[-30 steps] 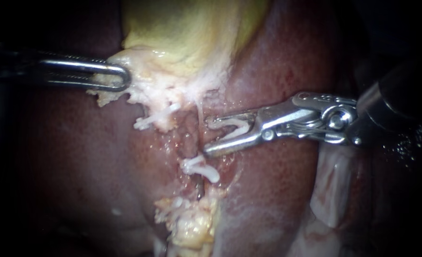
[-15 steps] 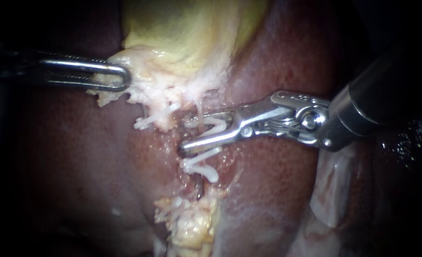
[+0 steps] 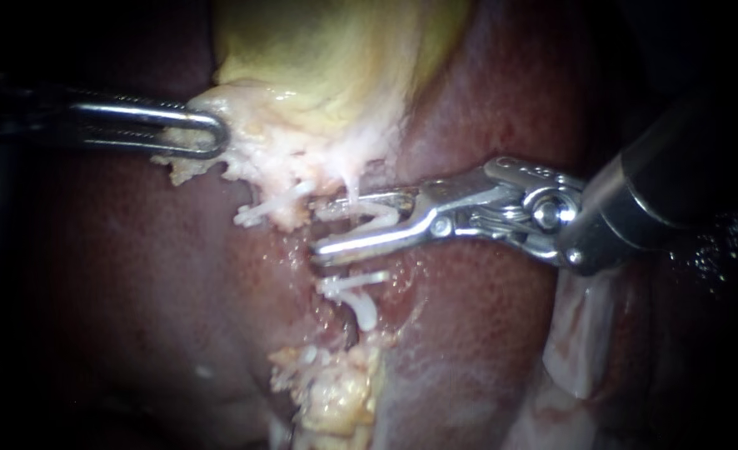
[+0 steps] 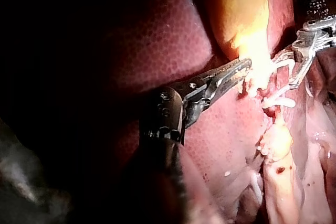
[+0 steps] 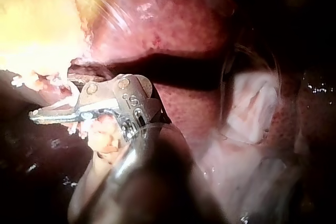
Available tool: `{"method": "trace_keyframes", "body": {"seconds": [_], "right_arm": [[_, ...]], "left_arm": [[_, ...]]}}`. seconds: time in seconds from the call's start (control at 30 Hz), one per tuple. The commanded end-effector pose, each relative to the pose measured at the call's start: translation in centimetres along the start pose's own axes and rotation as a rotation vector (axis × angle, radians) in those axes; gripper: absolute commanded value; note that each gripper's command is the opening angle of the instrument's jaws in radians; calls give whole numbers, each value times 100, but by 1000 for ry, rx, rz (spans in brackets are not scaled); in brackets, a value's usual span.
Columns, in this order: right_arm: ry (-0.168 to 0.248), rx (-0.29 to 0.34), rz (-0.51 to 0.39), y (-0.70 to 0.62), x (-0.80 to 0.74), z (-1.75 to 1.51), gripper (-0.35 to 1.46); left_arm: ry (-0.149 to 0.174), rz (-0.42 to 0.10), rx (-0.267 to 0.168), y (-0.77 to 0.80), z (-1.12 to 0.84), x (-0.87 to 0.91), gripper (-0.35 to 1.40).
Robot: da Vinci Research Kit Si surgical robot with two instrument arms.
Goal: Clipping third clip right tube
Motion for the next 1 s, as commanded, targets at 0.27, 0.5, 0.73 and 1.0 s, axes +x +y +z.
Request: {"method": "trace_keyframes", "body": {"seconds": [0.27, 0.5, 0.73, 1.0], "right_arm": [[-28, 68, 15, -8, 2, 1, 44], [-30, 71, 38, -8, 2, 2, 37], [-27, 65, 44, -7, 2, 2, 21], [-11, 41, 43, -6, 2, 2, -9]], "left_arm": [[0, 0, 0, 0, 0, 0, -35], [0, 0, 0, 0, 0, 0, -35], [0, 0, 0, 0, 0, 0, -35], [0, 0, 0, 0, 0, 0, -35]]}}
